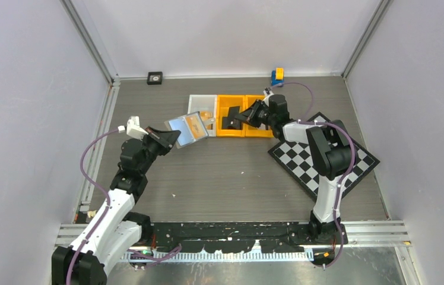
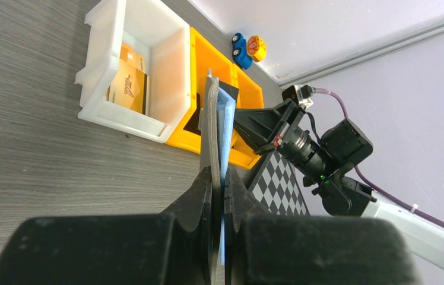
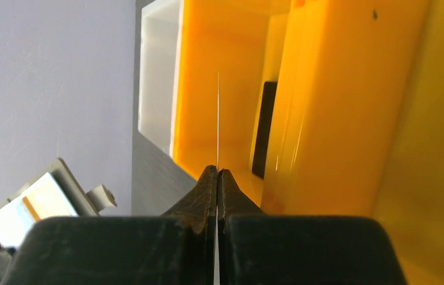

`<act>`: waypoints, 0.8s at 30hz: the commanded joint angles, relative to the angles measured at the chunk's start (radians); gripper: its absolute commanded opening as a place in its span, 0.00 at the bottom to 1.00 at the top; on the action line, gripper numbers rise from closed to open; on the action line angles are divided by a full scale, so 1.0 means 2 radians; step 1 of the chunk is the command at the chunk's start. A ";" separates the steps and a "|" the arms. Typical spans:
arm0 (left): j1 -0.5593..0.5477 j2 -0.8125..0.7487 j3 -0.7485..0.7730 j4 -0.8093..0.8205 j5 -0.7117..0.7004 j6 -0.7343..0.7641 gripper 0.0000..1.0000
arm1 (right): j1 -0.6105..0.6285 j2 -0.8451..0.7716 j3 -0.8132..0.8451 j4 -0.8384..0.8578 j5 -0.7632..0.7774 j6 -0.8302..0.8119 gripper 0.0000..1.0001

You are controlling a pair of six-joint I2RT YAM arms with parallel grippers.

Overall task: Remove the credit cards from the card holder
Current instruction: Place the credit card in the storage box, then remove the credit card from the card holder.

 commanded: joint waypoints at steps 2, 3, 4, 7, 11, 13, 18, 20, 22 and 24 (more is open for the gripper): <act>0.003 -0.009 -0.001 0.018 -0.008 -0.012 0.00 | 0.000 0.034 0.054 -0.011 -0.007 -0.010 0.01; 0.003 -0.010 -0.002 0.018 -0.006 -0.012 0.00 | 0.000 0.037 0.059 -0.019 -0.007 -0.012 0.01; 0.003 -0.011 -0.002 0.018 -0.006 -0.012 0.00 | 0.001 0.040 0.064 -0.026 -0.005 -0.017 0.01; 0.003 -0.010 -0.003 0.019 -0.005 -0.016 0.00 | 0.006 0.041 0.078 -0.056 0.007 -0.034 0.00; 0.003 -0.008 -0.002 0.020 -0.004 -0.017 0.00 | 0.019 0.050 0.108 -0.108 0.020 -0.060 0.01; 0.003 -0.008 -0.002 0.020 -0.004 -0.016 0.00 | 0.022 0.048 0.112 -0.121 0.030 -0.065 0.12; 0.003 -0.010 -0.001 0.018 -0.004 -0.014 0.00 | 0.023 0.020 0.102 -0.143 0.061 -0.074 0.32; 0.003 -0.010 -0.002 0.018 -0.005 -0.014 0.00 | 0.022 0.003 0.097 -0.150 0.071 -0.077 0.35; 0.003 -0.008 -0.001 0.018 -0.005 -0.013 0.00 | 0.023 -0.017 0.085 -0.150 0.080 -0.079 0.37; 0.003 -0.006 -0.001 0.018 -0.005 -0.012 0.00 | 0.023 -0.042 0.072 -0.151 0.088 -0.080 0.38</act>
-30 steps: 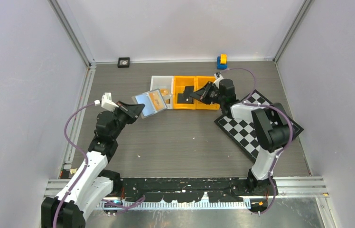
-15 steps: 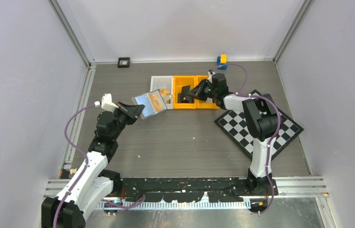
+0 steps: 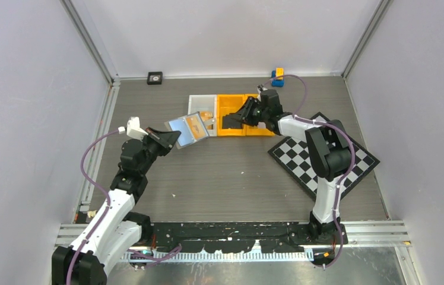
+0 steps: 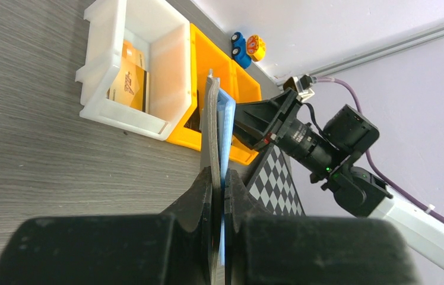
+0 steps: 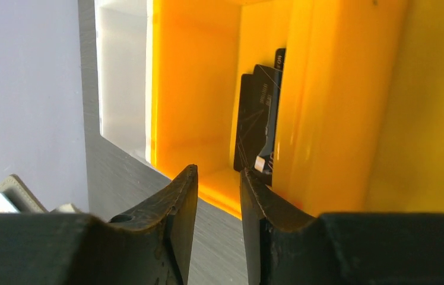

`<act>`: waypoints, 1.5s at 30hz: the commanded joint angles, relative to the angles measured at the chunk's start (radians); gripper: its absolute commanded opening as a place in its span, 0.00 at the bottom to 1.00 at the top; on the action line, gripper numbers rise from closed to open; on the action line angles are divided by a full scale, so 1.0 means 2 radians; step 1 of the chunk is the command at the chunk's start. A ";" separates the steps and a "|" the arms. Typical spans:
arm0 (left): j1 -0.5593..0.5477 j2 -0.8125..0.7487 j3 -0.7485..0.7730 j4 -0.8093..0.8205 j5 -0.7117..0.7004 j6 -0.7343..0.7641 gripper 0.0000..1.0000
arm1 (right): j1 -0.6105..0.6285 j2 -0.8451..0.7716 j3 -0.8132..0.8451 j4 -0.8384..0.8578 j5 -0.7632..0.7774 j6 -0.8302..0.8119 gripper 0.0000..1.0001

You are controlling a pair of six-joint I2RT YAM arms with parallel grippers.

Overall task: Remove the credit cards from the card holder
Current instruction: Remove the credit card from the card holder.

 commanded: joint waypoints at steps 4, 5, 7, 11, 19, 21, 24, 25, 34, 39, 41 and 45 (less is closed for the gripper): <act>0.003 0.000 0.004 0.023 0.001 0.002 0.00 | 0.001 -0.129 -0.051 -0.021 0.052 -0.020 0.44; 0.003 0.002 0.005 0.026 0.005 0.002 0.00 | 0.006 -0.147 -0.063 -0.022 0.055 -0.021 0.46; 0.003 0.009 0.006 0.039 0.021 0.002 0.00 | 0.020 -0.181 -0.085 -0.032 0.062 -0.026 0.50; 0.003 0.040 0.005 0.098 0.073 -0.007 0.00 | 0.064 -0.247 -0.120 -0.080 0.082 -0.044 0.77; 0.003 0.126 0.002 0.263 0.173 -0.061 0.00 | 0.071 -0.303 -0.229 0.070 0.003 -0.015 0.82; 0.003 0.138 0.000 0.291 0.183 -0.073 0.00 | 0.070 -0.301 -0.237 0.088 -0.006 -0.006 0.83; 0.003 0.155 -0.002 0.327 0.199 -0.090 0.00 | 0.069 -0.297 -0.254 0.146 -0.030 0.017 0.85; 0.003 0.161 0.000 0.337 0.204 -0.095 0.00 | 0.068 -0.298 -0.259 0.158 -0.035 0.024 0.85; 0.001 0.182 0.004 0.367 0.226 -0.116 0.00 | 0.053 -0.320 -0.300 0.248 -0.049 0.065 0.87; -0.006 0.194 0.016 0.368 0.242 -0.118 0.00 | 0.041 -0.313 -0.309 0.295 -0.068 0.089 0.83; -0.010 0.202 0.020 0.369 0.245 -0.118 0.00 | 0.035 -0.310 -0.315 0.321 -0.078 0.104 0.79; -0.015 0.213 0.024 0.377 0.250 -0.120 0.00 | 0.028 -0.306 -0.321 0.352 -0.090 0.122 0.65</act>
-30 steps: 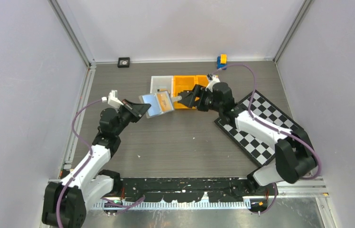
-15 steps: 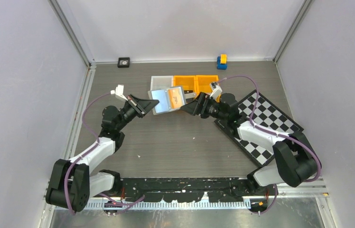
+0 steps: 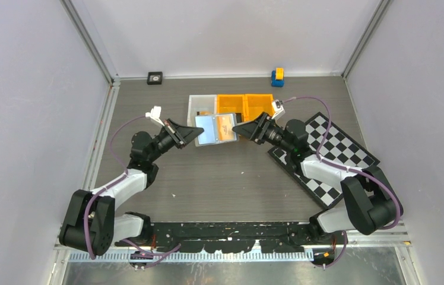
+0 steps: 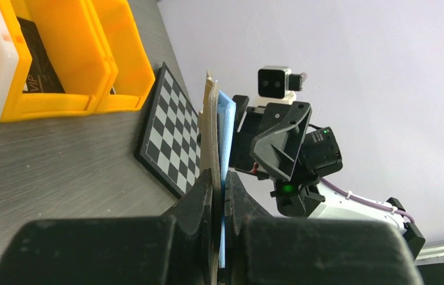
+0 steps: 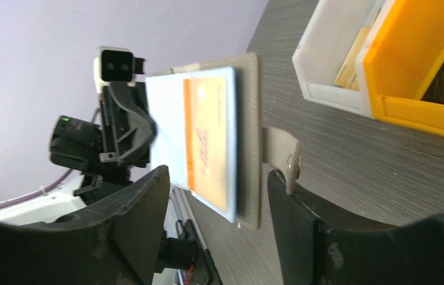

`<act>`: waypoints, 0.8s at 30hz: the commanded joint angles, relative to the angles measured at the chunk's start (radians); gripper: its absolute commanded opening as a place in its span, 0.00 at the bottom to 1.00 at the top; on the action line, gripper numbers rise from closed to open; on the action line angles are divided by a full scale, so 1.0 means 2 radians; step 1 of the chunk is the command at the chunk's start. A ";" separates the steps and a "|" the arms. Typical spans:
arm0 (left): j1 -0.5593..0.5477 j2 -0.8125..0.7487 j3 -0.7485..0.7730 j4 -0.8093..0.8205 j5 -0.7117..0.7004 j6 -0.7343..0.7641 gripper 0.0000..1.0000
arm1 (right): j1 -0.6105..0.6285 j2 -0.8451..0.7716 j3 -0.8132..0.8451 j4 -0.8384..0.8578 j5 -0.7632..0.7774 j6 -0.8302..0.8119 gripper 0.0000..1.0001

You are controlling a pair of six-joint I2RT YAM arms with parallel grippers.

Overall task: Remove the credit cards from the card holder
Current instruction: Remove the credit card from the card holder.

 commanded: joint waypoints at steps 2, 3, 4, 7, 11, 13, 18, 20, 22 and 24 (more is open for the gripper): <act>-0.006 0.005 0.025 0.050 0.017 -0.003 0.00 | -0.009 -0.008 -0.009 0.090 -0.024 0.033 0.56; -0.006 0.004 0.023 0.050 0.016 -0.002 0.00 | -0.010 -0.009 -0.010 0.094 -0.025 0.034 0.51; -0.006 0.004 0.023 0.050 0.015 -0.001 0.00 | -0.011 -0.009 -0.011 0.094 -0.026 0.035 0.46; -0.006 0.005 0.023 0.048 0.015 0.000 0.00 | -0.012 -0.009 -0.010 0.096 -0.029 0.036 0.39; -0.007 0.009 0.026 0.049 0.018 -0.002 0.00 | -0.012 -0.004 -0.008 0.102 -0.034 0.040 0.39; -0.007 0.010 0.026 0.051 0.019 -0.002 0.00 | -0.012 0.002 -0.005 0.098 -0.037 0.042 0.46; -0.007 0.004 0.023 0.072 0.022 -0.007 0.00 | -0.014 0.014 0.004 0.064 -0.028 0.036 0.70; -0.007 0.000 0.021 0.078 0.019 -0.008 0.00 | -0.017 0.017 0.005 0.051 -0.023 0.035 0.73; -0.007 -0.003 0.020 0.078 0.019 -0.009 0.00 | -0.019 0.022 0.007 0.049 -0.024 0.036 0.75; -0.008 -0.004 0.020 0.078 0.020 -0.009 0.00 | -0.019 0.029 0.008 0.061 -0.031 0.042 0.76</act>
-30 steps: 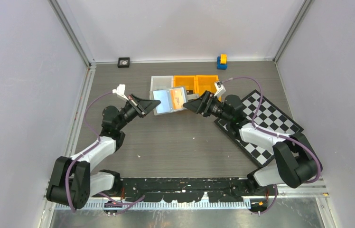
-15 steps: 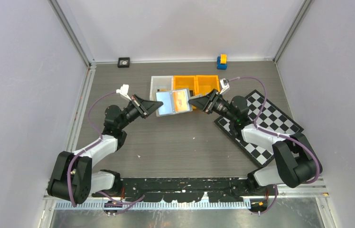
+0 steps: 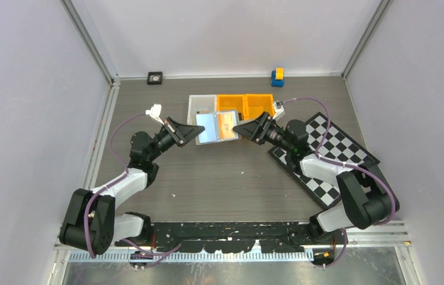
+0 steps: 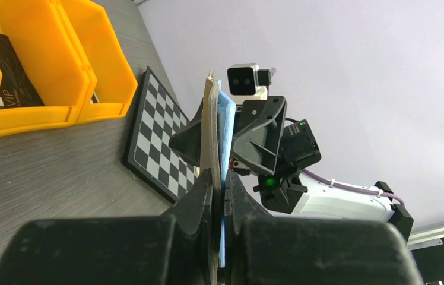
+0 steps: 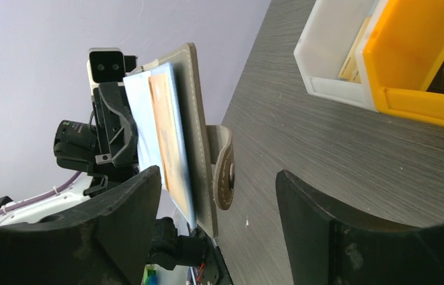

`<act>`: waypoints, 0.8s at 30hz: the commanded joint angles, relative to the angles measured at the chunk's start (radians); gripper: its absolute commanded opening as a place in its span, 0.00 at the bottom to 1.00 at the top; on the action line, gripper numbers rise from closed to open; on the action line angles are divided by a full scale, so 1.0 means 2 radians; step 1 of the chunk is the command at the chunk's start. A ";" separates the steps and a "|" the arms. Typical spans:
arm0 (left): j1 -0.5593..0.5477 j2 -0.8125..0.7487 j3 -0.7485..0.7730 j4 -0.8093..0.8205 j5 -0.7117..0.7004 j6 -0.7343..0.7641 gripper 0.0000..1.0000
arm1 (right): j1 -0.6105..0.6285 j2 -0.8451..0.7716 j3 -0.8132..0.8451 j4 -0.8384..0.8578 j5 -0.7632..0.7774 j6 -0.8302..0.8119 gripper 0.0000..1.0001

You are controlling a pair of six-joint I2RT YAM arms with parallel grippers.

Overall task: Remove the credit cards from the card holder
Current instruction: Remove the credit card from the card holder.

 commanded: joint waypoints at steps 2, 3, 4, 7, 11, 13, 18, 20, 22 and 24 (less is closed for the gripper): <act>-0.002 -0.010 0.015 0.045 0.006 -0.006 0.00 | -0.004 0.016 0.013 0.052 -0.017 0.018 0.66; -0.002 -0.008 0.015 0.045 0.007 -0.007 0.00 | -0.004 0.018 0.011 0.069 -0.023 0.026 0.63; -0.002 -0.005 0.016 0.045 0.008 -0.008 0.00 | -0.004 0.019 0.010 0.083 -0.026 0.032 0.59; -0.002 -0.001 0.017 0.046 0.009 -0.010 0.00 | -0.005 0.017 0.006 0.105 -0.033 0.042 0.45; -0.002 0.006 0.019 0.044 0.010 -0.013 0.00 | -0.005 0.018 0.005 0.120 -0.040 0.049 0.33; -0.002 0.012 0.021 0.043 0.012 -0.014 0.00 | -0.005 0.023 0.003 0.140 -0.045 0.059 0.29; -0.002 0.026 0.024 0.048 0.017 -0.018 0.00 | -0.006 0.026 0.005 0.152 -0.050 0.069 0.14; -0.002 0.025 0.023 0.048 0.014 -0.017 0.00 | -0.006 0.027 0.003 0.154 -0.049 0.070 0.12; -0.002 0.022 0.023 0.040 0.010 -0.013 0.00 | -0.009 0.027 0.001 0.156 -0.047 0.071 0.10; -0.001 0.016 0.023 0.015 0.000 -0.002 0.04 | -0.011 0.027 0.001 0.153 -0.046 0.072 0.03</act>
